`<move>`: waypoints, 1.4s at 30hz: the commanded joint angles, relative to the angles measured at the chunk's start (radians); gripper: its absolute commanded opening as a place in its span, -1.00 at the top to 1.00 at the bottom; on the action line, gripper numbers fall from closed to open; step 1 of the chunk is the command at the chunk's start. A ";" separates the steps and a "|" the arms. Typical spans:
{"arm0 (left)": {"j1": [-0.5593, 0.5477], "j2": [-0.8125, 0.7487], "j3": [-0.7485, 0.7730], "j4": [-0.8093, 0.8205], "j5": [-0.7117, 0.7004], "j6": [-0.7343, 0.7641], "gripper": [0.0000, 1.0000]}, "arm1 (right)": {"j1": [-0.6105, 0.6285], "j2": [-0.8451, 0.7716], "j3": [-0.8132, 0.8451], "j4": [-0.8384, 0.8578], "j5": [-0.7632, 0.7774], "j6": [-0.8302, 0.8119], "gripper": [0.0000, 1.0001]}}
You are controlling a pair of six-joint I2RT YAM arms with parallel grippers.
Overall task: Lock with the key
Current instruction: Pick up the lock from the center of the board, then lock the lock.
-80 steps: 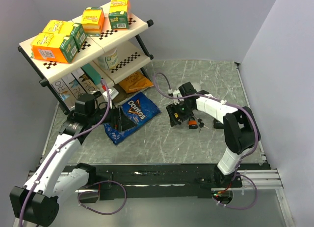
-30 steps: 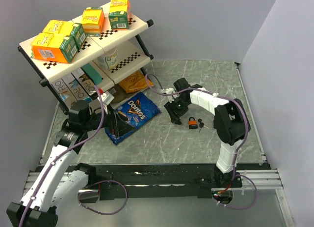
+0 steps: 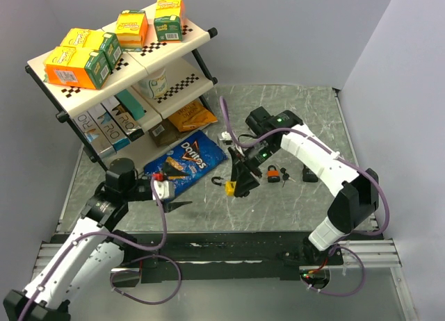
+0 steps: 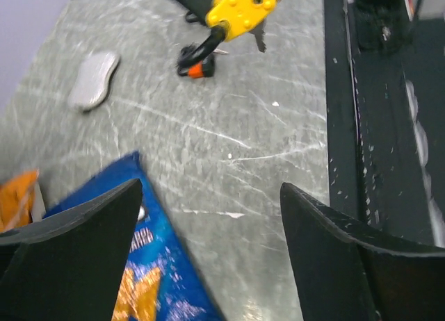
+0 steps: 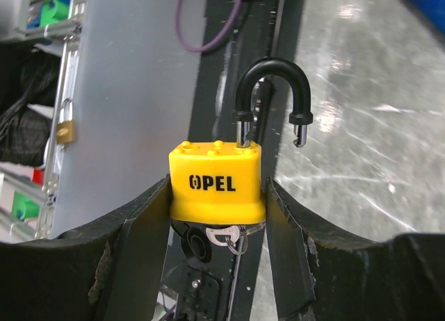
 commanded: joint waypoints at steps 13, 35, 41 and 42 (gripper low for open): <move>-0.387 -0.032 -0.045 0.277 -0.292 0.267 -0.24 | 0.090 0.037 0.042 -0.150 -0.113 -0.039 1.00; -0.560 0.045 -0.052 0.238 -0.413 0.401 0.28 | 0.136 0.058 0.055 -0.173 -0.131 -0.051 1.00; -0.565 0.045 -0.058 0.254 -0.465 0.385 0.66 | 0.144 0.070 0.068 -0.205 -0.131 -0.077 1.00; -0.563 0.045 -0.059 0.263 -0.474 0.376 0.75 | 0.147 0.070 0.070 -0.207 -0.130 -0.081 1.00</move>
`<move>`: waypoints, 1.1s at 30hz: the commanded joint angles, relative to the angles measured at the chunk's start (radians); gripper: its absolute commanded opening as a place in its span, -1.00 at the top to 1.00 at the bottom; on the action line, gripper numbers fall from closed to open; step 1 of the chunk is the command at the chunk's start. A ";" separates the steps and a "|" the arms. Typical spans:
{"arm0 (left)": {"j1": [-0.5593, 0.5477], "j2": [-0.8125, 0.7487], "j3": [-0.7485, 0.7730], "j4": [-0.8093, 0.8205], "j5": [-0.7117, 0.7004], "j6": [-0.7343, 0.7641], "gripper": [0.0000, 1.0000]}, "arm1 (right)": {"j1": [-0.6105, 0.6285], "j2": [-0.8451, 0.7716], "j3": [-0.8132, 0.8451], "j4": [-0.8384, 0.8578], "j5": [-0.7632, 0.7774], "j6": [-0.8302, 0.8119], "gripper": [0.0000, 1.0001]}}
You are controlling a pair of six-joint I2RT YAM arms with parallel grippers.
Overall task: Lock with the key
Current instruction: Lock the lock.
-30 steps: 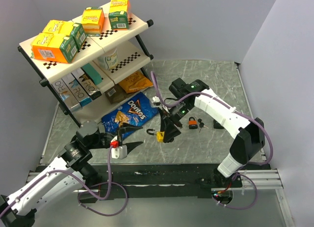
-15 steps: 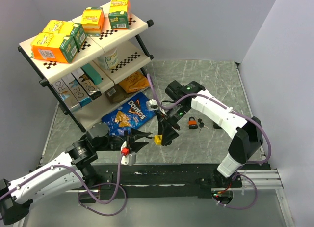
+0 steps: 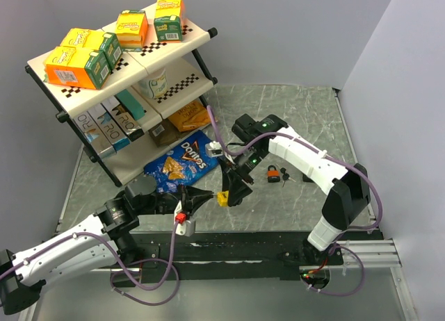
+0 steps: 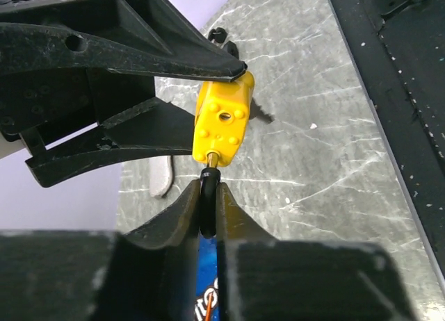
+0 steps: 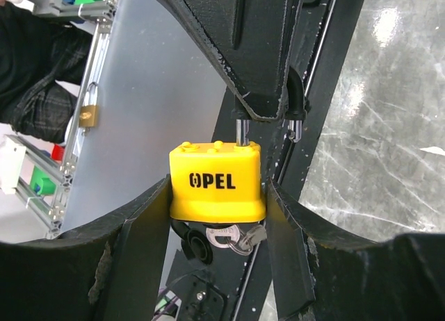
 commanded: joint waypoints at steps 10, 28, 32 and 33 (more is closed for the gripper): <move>-0.007 -0.007 0.111 -0.020 -0.080 -0.327 0.98 | -0.068 -0.053 0.112 -0.042 0.064 0.125 -0.57; 0.123 0.031 0.316 0.029 0.107 -0.915 0.98 | -0.227 -0.648 -0.227 0.617 0.252 0.422 -0.99; 0.139 0.046 0.330 0.052 0.164 -1.025 0.98 | -0.171 -0.630 -0.222 0.588 0.256 0.481 -0.99; 0.140 0.049 0.330 0.055 0.169 -1.044 0.98 | -0.170 -0.635 -0.228 0.592 0.232 0.489 -0.99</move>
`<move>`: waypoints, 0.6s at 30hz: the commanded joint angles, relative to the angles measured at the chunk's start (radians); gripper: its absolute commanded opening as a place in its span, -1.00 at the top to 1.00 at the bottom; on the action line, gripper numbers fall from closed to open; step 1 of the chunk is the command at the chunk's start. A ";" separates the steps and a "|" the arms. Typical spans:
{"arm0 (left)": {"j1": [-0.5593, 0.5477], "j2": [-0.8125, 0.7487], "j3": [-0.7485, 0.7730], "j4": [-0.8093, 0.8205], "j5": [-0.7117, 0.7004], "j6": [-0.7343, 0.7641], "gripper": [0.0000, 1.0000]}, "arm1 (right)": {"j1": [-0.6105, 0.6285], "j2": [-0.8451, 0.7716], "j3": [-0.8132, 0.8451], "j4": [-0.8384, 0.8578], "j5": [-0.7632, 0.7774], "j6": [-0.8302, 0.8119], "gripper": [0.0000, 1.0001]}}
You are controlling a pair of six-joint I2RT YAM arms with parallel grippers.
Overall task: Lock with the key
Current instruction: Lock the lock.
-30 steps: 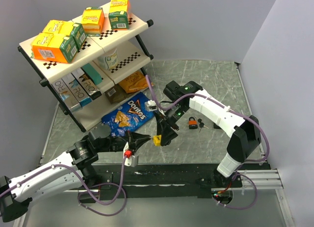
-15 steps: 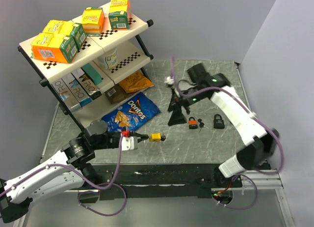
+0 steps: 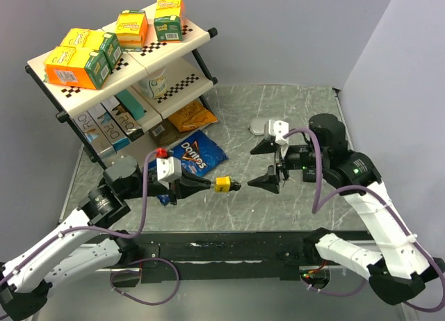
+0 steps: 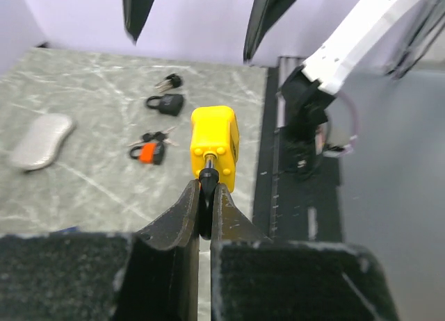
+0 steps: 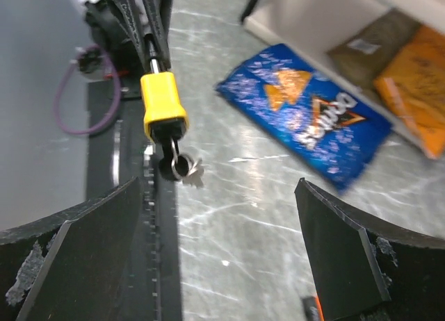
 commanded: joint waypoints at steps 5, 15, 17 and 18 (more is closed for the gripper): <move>0.015 0.014 0.045 0.168 0.082 -0.179 0.98 | 0.079 0.030 -0.022 0.000 -0.099 0.019 -0.99; 0.027 0.046 0.041 0.232 0.057 -0.264 0.98 | 0.165 0.087 -0.007 -0.003 -0.149 0.007 -0.95; 0.027 0.052 0.038 0.241 0.059 -0.277 0.98 | 0.177 0.104 -0.001 0.000 -0.152 0.010 -0.92; 0.029 0.054 0.038 0.249 0.059 -0.279 0.98 | 0.183 0.110 0.004 0.003 -0.154 0.008 -0.90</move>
